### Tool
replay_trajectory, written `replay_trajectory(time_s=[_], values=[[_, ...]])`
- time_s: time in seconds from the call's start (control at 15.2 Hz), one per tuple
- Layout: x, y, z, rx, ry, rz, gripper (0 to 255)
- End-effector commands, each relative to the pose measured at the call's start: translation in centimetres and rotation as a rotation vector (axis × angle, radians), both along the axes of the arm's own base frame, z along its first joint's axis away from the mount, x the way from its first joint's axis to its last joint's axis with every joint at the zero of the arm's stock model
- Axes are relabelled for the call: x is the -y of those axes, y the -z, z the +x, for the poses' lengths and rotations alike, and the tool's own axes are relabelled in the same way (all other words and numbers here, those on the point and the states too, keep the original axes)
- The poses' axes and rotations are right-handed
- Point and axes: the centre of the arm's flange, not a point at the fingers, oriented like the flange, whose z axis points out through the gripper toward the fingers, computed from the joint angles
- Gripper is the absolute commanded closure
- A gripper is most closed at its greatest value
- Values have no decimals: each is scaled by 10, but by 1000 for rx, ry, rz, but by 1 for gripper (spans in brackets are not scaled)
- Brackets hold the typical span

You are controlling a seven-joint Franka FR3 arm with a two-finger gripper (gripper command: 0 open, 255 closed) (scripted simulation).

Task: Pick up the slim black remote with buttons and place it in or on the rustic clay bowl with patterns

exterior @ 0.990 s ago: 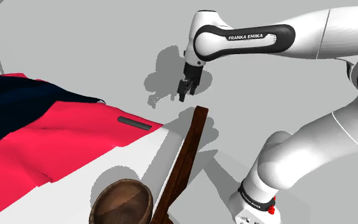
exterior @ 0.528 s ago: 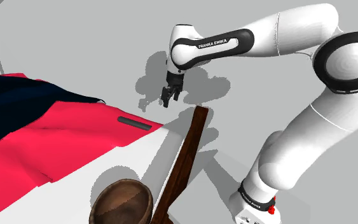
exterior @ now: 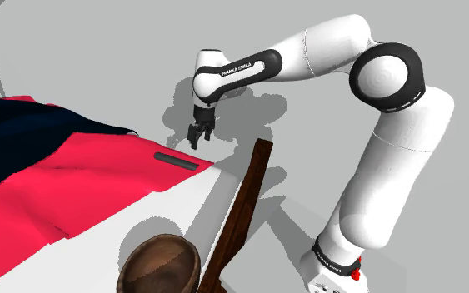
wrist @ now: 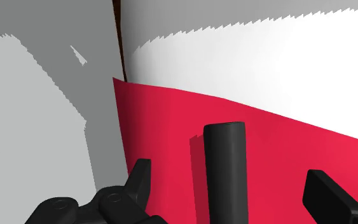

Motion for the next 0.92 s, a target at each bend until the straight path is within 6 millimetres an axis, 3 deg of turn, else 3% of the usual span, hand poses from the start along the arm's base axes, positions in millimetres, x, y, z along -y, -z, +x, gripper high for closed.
replay_trajectory(time_s=[0.0,0.33,0.86], values=[[-8,18,20,-8,-20,9,0],[-33,58,68,-27,-68,32,0],[-38,100,69,-29,-70,34,0]])
